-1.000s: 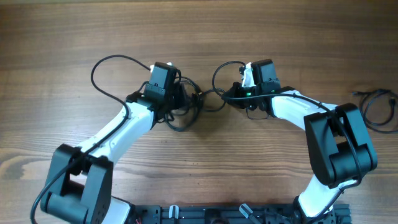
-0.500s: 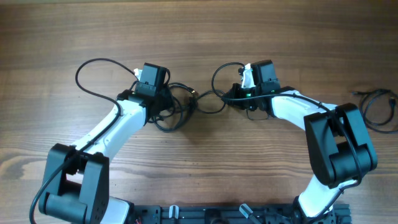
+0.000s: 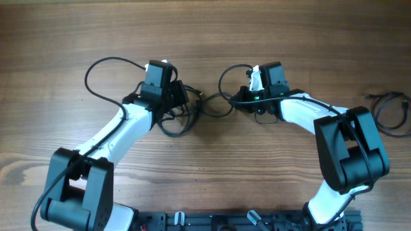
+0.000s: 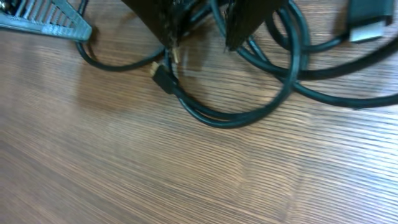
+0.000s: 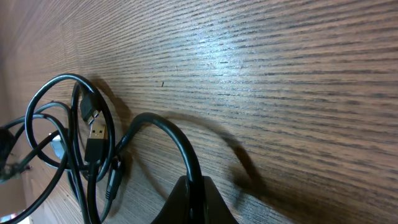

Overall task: Untangle cables
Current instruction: 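Lower the left gripper onto the coil and grasp a strand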

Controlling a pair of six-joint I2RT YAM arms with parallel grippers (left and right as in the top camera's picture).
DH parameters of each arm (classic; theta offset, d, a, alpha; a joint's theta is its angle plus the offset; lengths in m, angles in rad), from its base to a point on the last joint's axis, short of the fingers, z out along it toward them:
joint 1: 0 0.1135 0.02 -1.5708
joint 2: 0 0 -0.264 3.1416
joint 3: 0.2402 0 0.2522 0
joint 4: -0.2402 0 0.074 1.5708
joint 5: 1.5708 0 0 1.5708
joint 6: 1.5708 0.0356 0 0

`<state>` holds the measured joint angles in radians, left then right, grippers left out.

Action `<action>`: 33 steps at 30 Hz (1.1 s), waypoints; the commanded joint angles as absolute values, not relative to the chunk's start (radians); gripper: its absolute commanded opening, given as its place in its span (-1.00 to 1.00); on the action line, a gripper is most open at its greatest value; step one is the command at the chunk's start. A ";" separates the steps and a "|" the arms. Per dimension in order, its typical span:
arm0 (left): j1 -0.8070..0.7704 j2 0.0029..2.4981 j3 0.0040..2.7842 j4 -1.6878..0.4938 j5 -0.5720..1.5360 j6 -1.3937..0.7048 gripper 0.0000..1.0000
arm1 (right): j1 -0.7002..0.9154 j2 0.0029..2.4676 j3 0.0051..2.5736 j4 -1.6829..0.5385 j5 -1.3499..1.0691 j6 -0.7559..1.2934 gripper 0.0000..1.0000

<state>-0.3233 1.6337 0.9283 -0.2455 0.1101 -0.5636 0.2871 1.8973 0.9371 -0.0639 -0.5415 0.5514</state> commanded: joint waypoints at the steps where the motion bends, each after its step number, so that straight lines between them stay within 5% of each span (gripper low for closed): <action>1: -0.369 1.645 0.919 -0.243 0.062 -0.585 -0.47 | 0.289 1.908 0.934 -0.064 -0.531 0.538 -0.91; 6: -0.397 1.719 0.919 -0.294 0.011 -0.617 -0.60 | 0.289 1.908 0.934 -0.065 -0.531 0.538 -0.91; 20: -0.397 1.757 0.918 -0.339 -0.069 -0.690 -0.36 | 0.289 1.908 0.934 -0.065 -0.527 0.538 -0.91; 33: -0.398 1.813 0.916 -0.322 -0.069 -0.690 -0.42 | 0.289 1.908 0.934 -0.069 -0.527 0.538 -0.92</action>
